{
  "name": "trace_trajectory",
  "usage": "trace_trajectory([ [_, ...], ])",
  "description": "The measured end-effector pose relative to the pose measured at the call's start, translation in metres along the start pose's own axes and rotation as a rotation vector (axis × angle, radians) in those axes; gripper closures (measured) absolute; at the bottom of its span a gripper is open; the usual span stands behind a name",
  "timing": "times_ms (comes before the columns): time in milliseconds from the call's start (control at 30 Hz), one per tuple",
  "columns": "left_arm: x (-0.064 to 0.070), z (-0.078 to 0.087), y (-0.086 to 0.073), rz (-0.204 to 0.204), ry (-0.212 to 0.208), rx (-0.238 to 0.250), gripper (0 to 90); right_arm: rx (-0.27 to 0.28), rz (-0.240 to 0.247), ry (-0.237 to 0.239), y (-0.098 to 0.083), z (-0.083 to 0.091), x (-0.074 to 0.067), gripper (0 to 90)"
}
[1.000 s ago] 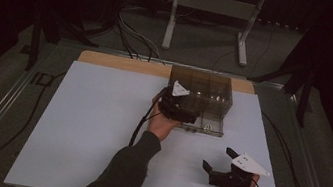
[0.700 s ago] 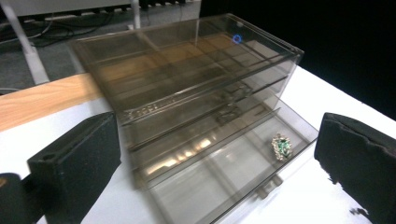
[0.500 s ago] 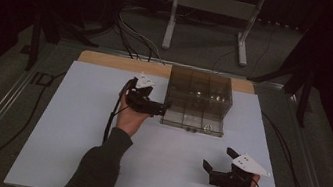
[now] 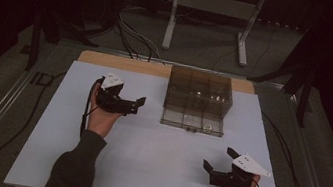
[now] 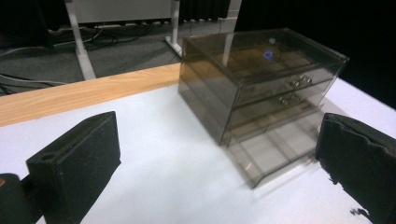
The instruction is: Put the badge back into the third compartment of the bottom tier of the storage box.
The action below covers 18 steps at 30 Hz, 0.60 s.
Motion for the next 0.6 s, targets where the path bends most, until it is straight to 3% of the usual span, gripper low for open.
trace_trajectory([
  [233,-0.019,0.031,-0.018,-0.039,0.022,-0.002,1.0,0.002,-0.001,-0.001,0.0,0.0,0.0,0.1],
  [300,-0.027,0.04,-0.024,-0.045,0.06,0.016,1.0,0.002,-0.001,0.0,0.0,0.0,0.0,0.1],
  [467,-0.044,0.062,-0.043,-0.01,0.084,0.046,1.0,0.0,0.0,0.0,0.0,0.0,0.0,0.1],
  [600,-0.053,0.074,-0.061,-0.008,0.097,0.044,1.0,0.001,0.0,0.0,0.0,-0.001,-0.001,0.1],
])
Point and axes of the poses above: each handheld gripper's, and its own axes: z roughly backward along the jaws, y roughly out of its top, x roughly to its right, the point moved 8 cm from there along -z, roughly forward along the jaws, and after that the axes turned 12 degrees about z, right-handed, at the moved point
